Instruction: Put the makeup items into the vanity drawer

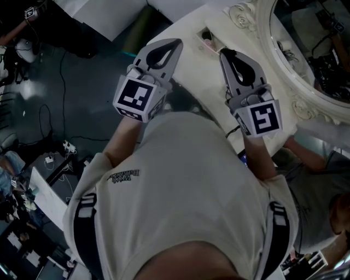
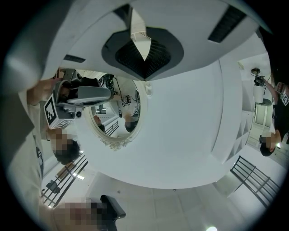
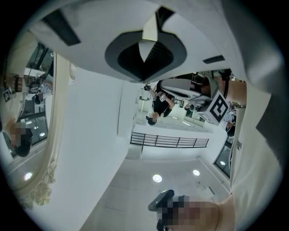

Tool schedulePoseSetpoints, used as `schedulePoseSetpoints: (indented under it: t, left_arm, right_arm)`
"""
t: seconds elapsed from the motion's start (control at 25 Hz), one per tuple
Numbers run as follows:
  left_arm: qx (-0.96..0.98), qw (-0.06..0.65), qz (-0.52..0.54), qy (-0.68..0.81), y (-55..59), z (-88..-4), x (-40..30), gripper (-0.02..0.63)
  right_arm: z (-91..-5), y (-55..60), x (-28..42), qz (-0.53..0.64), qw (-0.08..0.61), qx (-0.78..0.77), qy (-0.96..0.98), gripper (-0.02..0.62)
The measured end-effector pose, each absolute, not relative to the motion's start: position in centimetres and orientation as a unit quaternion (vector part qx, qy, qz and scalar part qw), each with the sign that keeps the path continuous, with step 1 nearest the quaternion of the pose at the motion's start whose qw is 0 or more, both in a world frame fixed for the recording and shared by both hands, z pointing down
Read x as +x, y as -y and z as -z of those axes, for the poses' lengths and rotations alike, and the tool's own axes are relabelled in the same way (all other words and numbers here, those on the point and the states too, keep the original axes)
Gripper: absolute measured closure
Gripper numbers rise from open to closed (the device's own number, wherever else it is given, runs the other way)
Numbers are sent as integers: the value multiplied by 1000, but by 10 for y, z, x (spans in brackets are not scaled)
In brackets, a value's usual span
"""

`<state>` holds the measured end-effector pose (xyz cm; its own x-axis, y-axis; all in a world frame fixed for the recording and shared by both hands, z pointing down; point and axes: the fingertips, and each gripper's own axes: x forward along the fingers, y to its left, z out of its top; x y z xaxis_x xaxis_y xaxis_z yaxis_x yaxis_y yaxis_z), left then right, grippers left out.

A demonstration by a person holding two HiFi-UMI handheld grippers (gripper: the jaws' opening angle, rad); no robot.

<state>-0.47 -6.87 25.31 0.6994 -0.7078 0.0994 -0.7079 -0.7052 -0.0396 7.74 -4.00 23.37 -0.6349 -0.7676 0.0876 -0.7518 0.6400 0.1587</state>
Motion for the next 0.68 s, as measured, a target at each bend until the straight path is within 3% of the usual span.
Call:
schedulePoseSetpoints:
  t: [0.68]
  left_arm:
    - [921, 6, -55, 387, 64, -257, -9, 593]
  right_arm:
    - [-234, 37, 69, 56, 68, 416, 905, 598]
